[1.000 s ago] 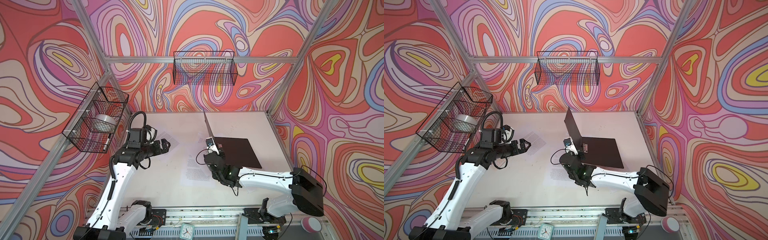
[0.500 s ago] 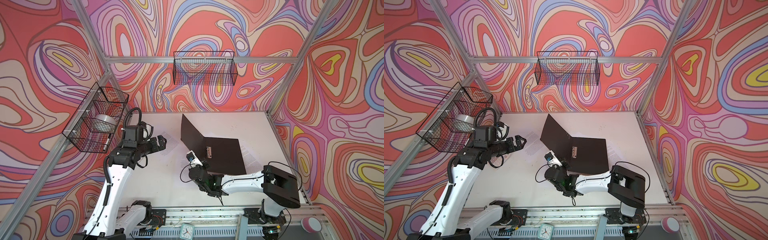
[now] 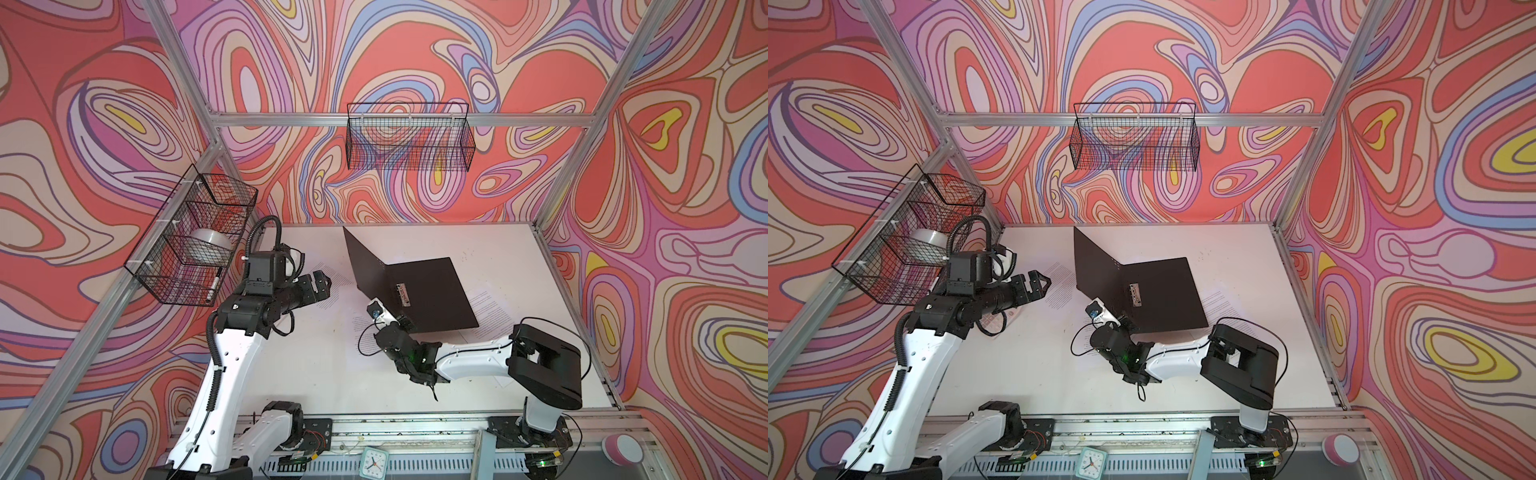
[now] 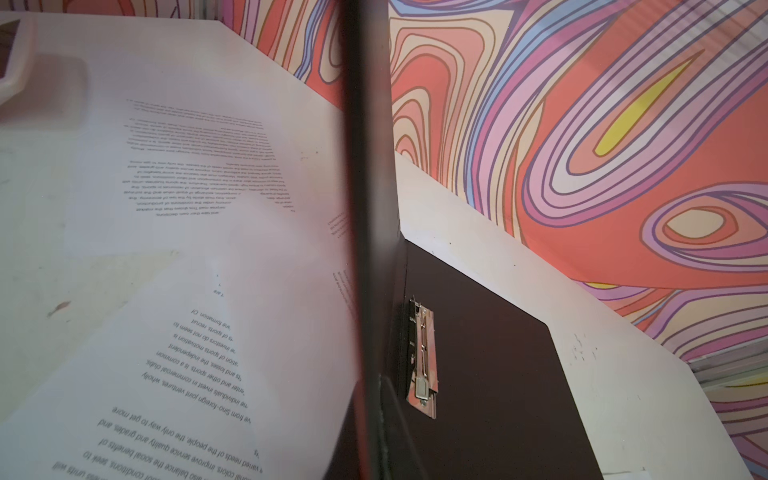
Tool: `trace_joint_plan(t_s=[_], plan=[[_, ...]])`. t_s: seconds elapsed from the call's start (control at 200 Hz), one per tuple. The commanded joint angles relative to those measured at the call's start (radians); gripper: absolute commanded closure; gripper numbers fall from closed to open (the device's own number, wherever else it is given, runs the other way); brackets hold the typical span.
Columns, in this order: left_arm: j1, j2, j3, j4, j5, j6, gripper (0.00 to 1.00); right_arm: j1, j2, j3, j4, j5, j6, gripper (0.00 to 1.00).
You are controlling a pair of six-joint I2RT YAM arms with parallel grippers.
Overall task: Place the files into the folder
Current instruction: 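Lower the opened folder flat, black side up, with the right gripper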
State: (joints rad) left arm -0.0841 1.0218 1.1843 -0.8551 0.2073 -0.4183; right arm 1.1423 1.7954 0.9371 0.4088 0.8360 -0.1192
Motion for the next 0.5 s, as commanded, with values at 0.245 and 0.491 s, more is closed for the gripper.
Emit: trace_joint_plan(t_s=[0.245,0.491], plan=[[0.008,0.059,0.038,-0.003,-0.006,-0.007,0.02,-0.114,0.03,0.104,0.21,0.053,-0.232,1.0],[0.01,0.104,0.05,0.033,-0.009,-0.013,0.02,-0.141,0.178,0.158,0.139,-0.013,-0.14,1.0]])
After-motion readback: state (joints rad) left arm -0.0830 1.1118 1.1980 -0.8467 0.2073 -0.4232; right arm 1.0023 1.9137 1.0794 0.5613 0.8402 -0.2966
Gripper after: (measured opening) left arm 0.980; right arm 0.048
